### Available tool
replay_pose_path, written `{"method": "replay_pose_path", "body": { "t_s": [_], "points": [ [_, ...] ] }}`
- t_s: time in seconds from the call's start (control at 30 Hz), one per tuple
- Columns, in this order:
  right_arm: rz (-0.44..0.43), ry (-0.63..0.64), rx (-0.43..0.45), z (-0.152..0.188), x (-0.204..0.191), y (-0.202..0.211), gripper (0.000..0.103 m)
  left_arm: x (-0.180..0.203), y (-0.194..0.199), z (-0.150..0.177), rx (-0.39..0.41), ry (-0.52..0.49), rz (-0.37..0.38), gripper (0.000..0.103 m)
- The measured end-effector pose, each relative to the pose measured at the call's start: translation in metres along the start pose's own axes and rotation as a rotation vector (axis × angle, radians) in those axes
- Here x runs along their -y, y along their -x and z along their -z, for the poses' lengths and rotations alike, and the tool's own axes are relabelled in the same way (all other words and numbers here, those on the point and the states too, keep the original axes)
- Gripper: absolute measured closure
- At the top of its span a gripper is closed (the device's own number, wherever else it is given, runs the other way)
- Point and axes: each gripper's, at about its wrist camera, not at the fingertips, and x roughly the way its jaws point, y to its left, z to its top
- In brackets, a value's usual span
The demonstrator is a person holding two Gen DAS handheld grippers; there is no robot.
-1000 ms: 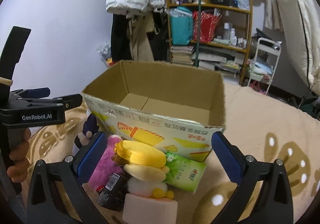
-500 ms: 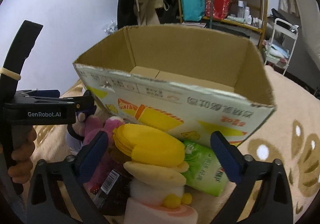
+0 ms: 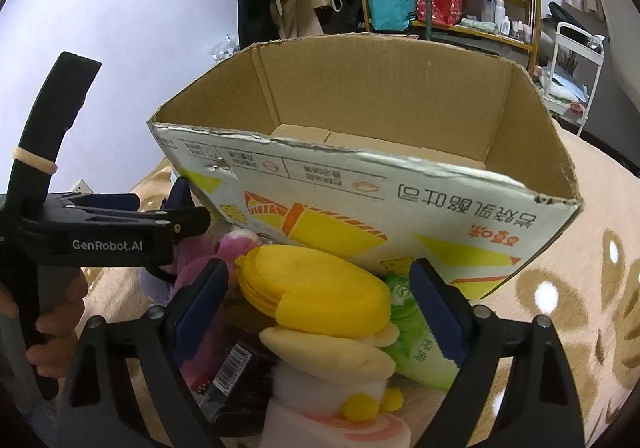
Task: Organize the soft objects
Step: 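Grasp the purple-haired doll with the left gripper while the right gripper grasps the yellow dog plush, then lift the doll with the left gripper while the right gripper carries the yellow plush over the box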
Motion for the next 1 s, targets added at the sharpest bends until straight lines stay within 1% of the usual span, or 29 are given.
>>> {"method": "replay_pose_path", "body": {
  "t_s": [0.07,0.1,0.13,0.17,0.27,0.33,0.37,0.47,0.5,0.53,0.57,0.6,0.77,0.83,0.9,1.0],
  "points": [
    [0.001,0.004,-0.007,0.001,-0.001,0.0,0.009,-0.001,-0.001,0.0,-0.017,0.013,0.027,0.01],
    [-0.005,0.002,-0.014,0.002,-0.002,0.0,0.013,-0.003,-0.001,0.0,-0.023,0.023,0.038,0.012],
    [-0.016,-0.002,-0.026,0.002,-0.002,-0.002,0.024,-0.004,-0.001,0.0,-0.025,0.035,0.047,0.013],
    [-0.024,-0.006,-0.042,0.001,-0.002,-0.003,0.026,-0.006,-0.001,0.001,-0.027,0.046,0.058,0.014],
    [-0.018,0.002,-0.049,0.004,-0.004,-0.003,0.029,-0.01,-0.002,0.004,-0.033,0.073,0.09,0.017],
    [-0.016,0.005,-0.049,0.004,-0.005,-0.002,0.031,-0.01,-0.002,0.004,-0.038,0.079,0.11,0.024],
    [-0.013,0.007,-0.046,0.004,-0.005,0.0,0.031,-0.009,-0.003,0.003,-0.039,0.08,0.115,0.026],
    [-0.002,0.021,-0.039,0.005,-0.008,0.002,0.032,-0.007,-0.003,0.004,-0.044,0.077,0.134,0.035],
    [0.0,0.023,-0.038,0.006,-0.009,0.003,0.032,-0.007,-0.004,0.004,-0.046,0.079,0.145,0.04],
    [0.002,0.025,-0.038,0.006,-0.01,0.003,0.032,-0.006,-0.004,0.004,-0.048,0.083,0.156,0.043],
    [0.004,0.027,-0.036,0.006,-0.01,0.004,0.032,-0.006,-0.003,0.005,-0.045,0.083,0.155,0.044],
    [0.006,0.028,-0.034,0.007,-0.01,0.005,0.032,-0.004,-0.002,0.005,-0.039,0.076,0.152,0.047],
    [0.022,0.035,-0.008,0.011,-0.013,0.013,0.034,-0.002,0.001,0.007,-0.02,0.062,0.147,0.051],
    [0.031,0.032,0.016,0.011,-0.014,0.019,0.035,-0.002,0.004,0.008,-0.002,0.052,0.147,0.058],
    [0.051,0.034,0.038,0.011,-0.015,0.024,0.035,0.001,0.008,0.009,0.016,0.036,0.139,0.06],
    [0.072,0.04,0.046,0.014,-0.017,0.028,0.035,0.003,0.009,0.011,0.026,0.02,0.131,0.061]
  ]
}}
